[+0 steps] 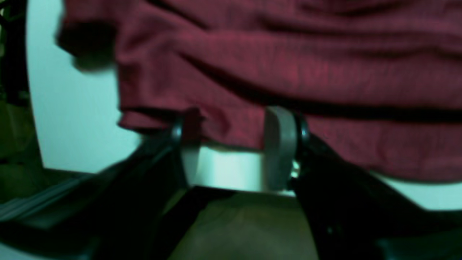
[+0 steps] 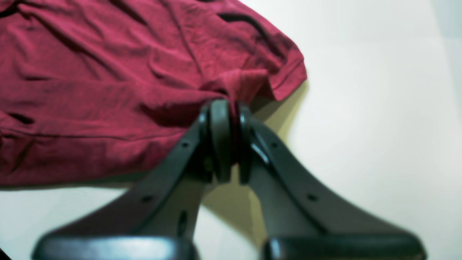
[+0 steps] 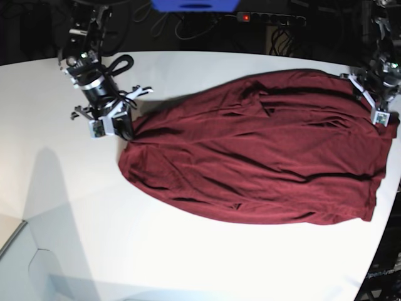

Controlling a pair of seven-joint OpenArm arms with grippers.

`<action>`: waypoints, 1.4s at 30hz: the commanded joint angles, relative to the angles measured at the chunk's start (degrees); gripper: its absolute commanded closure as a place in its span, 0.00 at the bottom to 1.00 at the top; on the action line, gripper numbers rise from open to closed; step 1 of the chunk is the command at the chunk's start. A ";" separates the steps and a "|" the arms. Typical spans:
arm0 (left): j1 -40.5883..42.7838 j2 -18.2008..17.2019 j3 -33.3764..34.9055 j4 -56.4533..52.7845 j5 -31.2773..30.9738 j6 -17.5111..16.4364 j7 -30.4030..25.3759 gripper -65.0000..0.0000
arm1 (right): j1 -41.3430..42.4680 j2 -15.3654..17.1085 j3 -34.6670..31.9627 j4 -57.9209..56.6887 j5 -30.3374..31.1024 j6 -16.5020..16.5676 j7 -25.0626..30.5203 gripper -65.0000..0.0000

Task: Layout the t-shirt on the table in an organized manner, then fold the t-shirt properly
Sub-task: 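Release and regrasp the shirt edge with the left gripper, pulling it outward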

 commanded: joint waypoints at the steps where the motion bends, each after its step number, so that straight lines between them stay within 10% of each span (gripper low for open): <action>1: -0.38 -1.30 0.38 0.53 0.93 -0.08 -0.95 0.57 | 0.25 0.11 -0.04 1.02 1.24 0.07 1.54 1.00; 19: -0.64 -0.33 5.57 -8.88 2.60 -0.08 -6.92 0.58 | 0.25 0.20 0.13 1.02 1.24 0.07 1.54 1.00; 30: 0.15 0.90 5.04 -8.88 2.16 -0.17 -6.84 1.00 | 0.25 0.38 0.13 1.02 1.24 0.07 1.54 1.00; 42: 3.49 5.30 -3.57 11.34 0.14 -1.57 -0.86 1.00 | 0.34 0.46 0.22 1.02 1.24 0.07 1.54 1.00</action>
